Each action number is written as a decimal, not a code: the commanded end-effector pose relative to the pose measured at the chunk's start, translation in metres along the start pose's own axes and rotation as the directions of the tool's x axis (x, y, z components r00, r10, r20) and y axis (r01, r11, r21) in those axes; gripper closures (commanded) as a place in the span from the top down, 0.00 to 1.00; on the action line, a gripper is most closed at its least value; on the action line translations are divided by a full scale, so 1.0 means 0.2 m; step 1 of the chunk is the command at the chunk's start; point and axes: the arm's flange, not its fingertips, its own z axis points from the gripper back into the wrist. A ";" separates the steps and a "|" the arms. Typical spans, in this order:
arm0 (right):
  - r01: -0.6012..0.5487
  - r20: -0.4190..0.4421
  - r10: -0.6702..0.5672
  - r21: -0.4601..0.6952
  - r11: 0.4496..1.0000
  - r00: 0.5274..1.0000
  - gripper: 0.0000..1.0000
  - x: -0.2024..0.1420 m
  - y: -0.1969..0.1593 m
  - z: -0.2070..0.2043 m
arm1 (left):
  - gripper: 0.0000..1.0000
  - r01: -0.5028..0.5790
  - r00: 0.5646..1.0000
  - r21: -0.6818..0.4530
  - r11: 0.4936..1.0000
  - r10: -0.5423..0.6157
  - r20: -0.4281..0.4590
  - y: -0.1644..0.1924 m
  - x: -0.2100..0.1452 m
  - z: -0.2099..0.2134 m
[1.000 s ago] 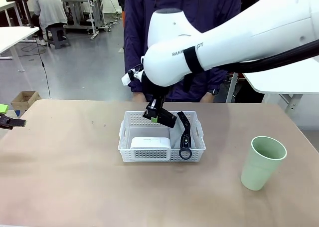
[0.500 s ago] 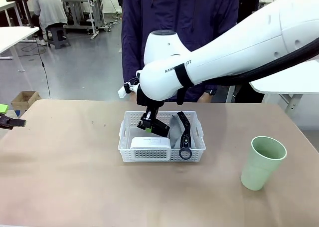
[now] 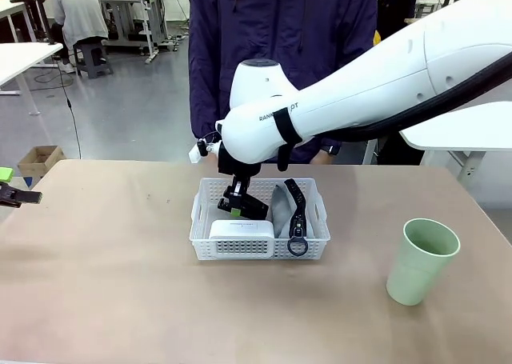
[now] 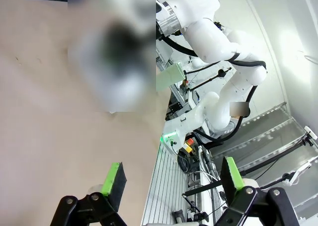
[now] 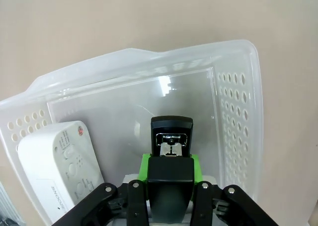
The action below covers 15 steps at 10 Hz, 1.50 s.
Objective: Efficiently arrange items inside the basket to fit them all.
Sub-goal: Pick up the Stapler and place it inside the Organizing basket.
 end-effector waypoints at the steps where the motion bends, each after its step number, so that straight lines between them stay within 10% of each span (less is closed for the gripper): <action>1: -0.036 0.006 0.036 0.041 0.998 0.999 0.37 0.03 -0.02 0.02 | 1.00 -0.007 1.000 0.006 1.000 0.007 -0.001 -0.02 -0.01 -0.01; 2: -0.041 0.008 0.040 0.045 0.998 0.999 0.54 0.03 -0.03 0.02 | 1.00 -0.007 1.000 0.006 1.000 0.007 -0.001 -0.02 -0.01 -0.01; 3: -0.045 0.003 0.044 0.037 0.998 0.999 0.96 0.03 -0.03 0.02 | 1.00 -0.007 1.000 0.006 1.000 0.007 -0.001 -0.02 -0.01 -0.01; 10: -0.047 0.038 0.046 0.012 0.999 0.998 1.00 -0.06 0.01 0.08 | 1.00 -0.007 1.000 0.006 1.000 0.007 -0.001 -0.02 -0.01 -0.01; 15: 0.083 0.273 -0.085 0.021 0.996 0.958 1.00 -0.72 0.24 0.62 | 1.00 -0.007 1.000 0.006 1.000 0.007 -0.001 -0.02 -0.01 -0.01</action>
